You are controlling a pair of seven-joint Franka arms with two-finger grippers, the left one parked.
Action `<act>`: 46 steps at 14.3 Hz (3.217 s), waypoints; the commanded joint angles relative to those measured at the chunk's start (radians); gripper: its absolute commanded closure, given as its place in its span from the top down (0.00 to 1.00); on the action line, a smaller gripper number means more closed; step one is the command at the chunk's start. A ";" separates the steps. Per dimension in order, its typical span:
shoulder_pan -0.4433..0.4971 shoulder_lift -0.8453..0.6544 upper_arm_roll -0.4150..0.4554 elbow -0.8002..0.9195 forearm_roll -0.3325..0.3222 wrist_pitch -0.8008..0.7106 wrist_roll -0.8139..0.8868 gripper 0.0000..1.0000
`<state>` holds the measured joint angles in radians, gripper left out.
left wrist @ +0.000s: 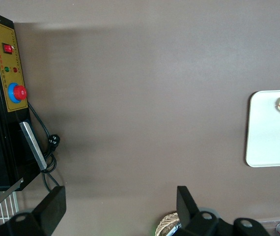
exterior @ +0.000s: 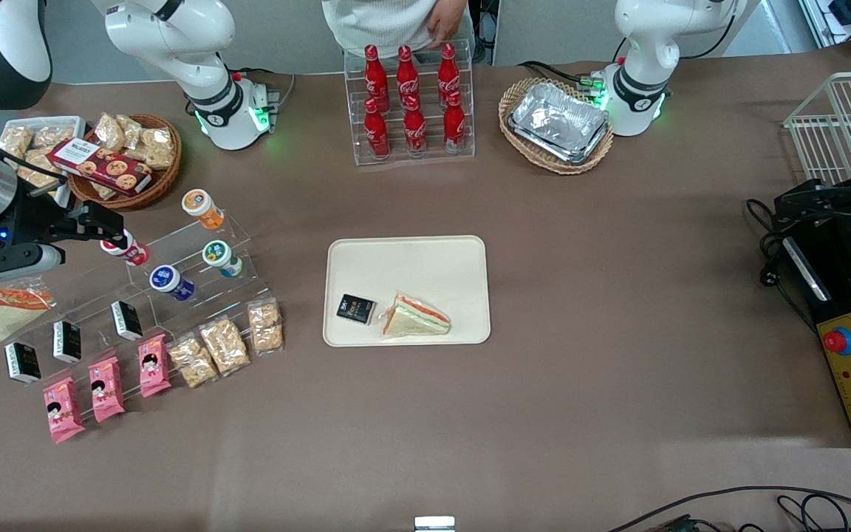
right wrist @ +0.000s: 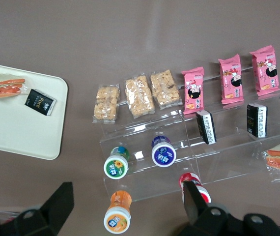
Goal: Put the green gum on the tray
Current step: 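Move the right gripper toward the green-labelled gum bottle on the acrylic rack, then close the right gripper around the green-labelled gum bottle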
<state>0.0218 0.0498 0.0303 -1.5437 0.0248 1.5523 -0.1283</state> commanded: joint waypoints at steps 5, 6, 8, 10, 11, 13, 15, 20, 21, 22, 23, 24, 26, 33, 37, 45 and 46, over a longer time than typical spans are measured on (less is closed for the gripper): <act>0.012 -0.013 0.007 -0.009 -0.009 -0.024 -0.023 1.00; 0.029 -0.016 0.007 -0.010 -0.009 -0.044 -0.048 1.00; 0.035 -0.037 0.007 -0.036 -0.011 -0.037 -0.069 1.00; 0.036 -0.074 0.008 -0.085 -0.009 -0.026 -0.114 1.00; 0.036 -0.102 0.008 -0.126 -0.008 -0.011 -0.116 1.00; 0.036 -0.177 0.008 -0.246 -0.006 0.049 -0.117 1.00; 0.055 -0.264 0.008 -0.407 -0.005 0.148 -0.119 1.00; 0.058 -0.331 0.008 -0.663 -0.005 0.352 -0.119 1.00; 0.059 -0.331 0.008 -0.706 -0.006 0.397 -0.119 1.00; 0.059 -0.331 0.008 -0.749 -0.006 0.447 -0.119 1.00; 0.067 -0.328 0.010 -0.794 -0.006 0.503 -0.119 1.00; 0.093 -0.324 0.008 -0.827 -0.006 0.547 -0.117 1.00; 0.101 -0.299 0.008 -0.866 -0.008 0.615 -0.117 1.00; 0.101 -0.216 0.008 -0.969 -0.014 0.846 -0.117 1.00; 0.101 -0.189 0.007 -1.022 -0.014 0.948 -0.117 1.00; 0.101 -0.174 0.008 -1.043 -0.014 0.976 -0.109 0.24; 0.101 -0.173 0.007 -1.041 -0.014 0.974 -0.108 0.14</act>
<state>0.1222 -0.1283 0.0411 -2.5747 0.0235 2.5013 -0.2406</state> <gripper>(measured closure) 0.322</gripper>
